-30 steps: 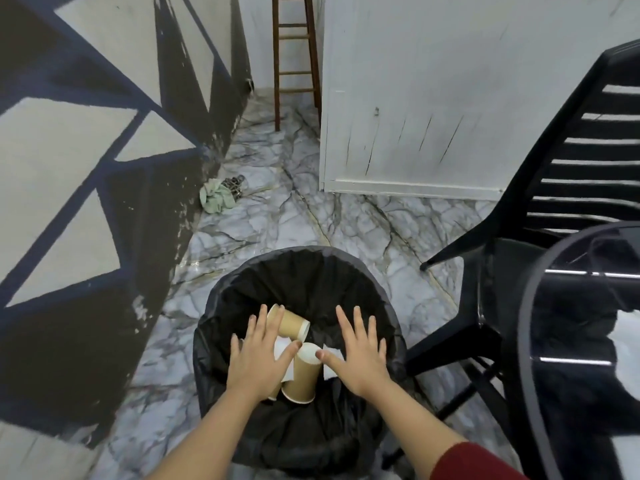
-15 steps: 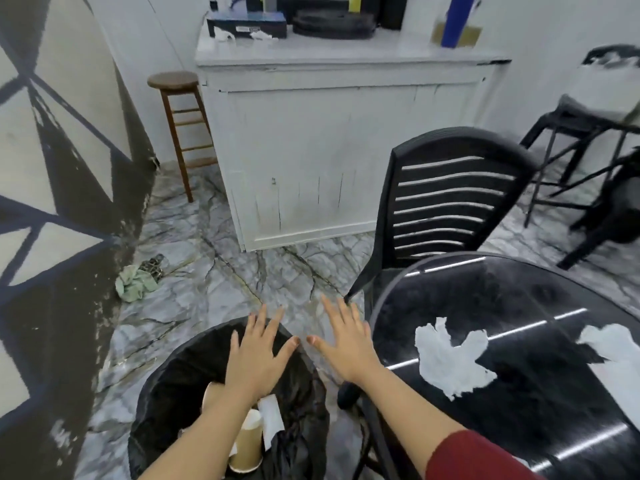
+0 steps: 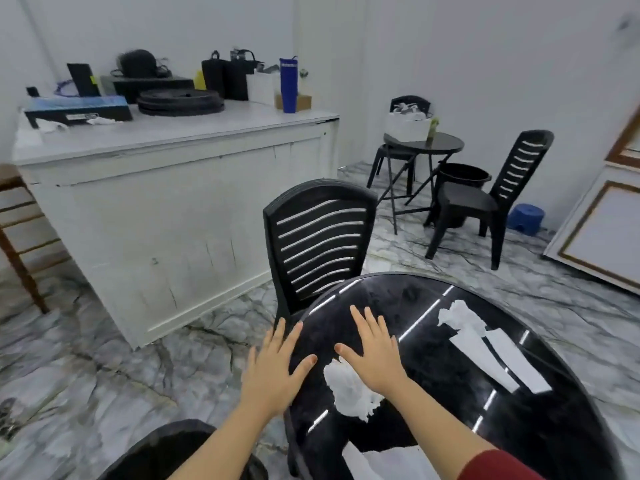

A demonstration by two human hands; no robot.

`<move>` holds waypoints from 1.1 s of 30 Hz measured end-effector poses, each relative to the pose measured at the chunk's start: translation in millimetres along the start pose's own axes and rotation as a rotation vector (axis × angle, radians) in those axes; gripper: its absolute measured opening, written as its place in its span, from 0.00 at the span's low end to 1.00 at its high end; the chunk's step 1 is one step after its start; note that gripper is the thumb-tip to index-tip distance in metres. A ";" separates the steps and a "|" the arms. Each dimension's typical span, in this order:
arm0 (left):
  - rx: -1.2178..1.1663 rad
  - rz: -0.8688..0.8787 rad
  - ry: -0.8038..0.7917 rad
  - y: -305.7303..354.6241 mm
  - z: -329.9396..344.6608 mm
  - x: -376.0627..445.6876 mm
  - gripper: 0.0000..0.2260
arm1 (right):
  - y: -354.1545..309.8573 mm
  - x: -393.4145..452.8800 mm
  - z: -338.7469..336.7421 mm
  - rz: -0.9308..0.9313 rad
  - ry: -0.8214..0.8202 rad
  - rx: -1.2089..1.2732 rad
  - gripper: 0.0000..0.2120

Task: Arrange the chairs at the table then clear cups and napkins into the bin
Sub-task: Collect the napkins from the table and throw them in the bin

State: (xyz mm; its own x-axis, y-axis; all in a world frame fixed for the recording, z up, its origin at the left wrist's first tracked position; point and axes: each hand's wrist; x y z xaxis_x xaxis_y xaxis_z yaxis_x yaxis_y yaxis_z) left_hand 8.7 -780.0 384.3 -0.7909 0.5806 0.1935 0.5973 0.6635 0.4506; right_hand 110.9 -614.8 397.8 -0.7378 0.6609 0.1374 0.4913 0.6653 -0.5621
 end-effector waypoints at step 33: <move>0.142 0.568 -0.339 47.1 115.9 -7.2 0.38 | 59.2 -176.6 37.0 0.499 0.202 -0.317 0.44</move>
State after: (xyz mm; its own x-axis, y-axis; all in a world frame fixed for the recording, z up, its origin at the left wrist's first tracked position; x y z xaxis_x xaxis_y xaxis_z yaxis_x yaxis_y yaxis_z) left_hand 57.9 -698.2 303.1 -0.2773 0.9581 0.0722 0.9380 0.2536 0.2362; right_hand 253.2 -704.9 310.1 -0.2971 0.9506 0.0895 0.8905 0.3097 -0.3332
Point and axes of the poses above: each hand's wrist, its own x-axis towards the middle knuckle, its own z-axis out of the palm, y = z × x, and after that the axes turned 14 degrees about y, right-handed
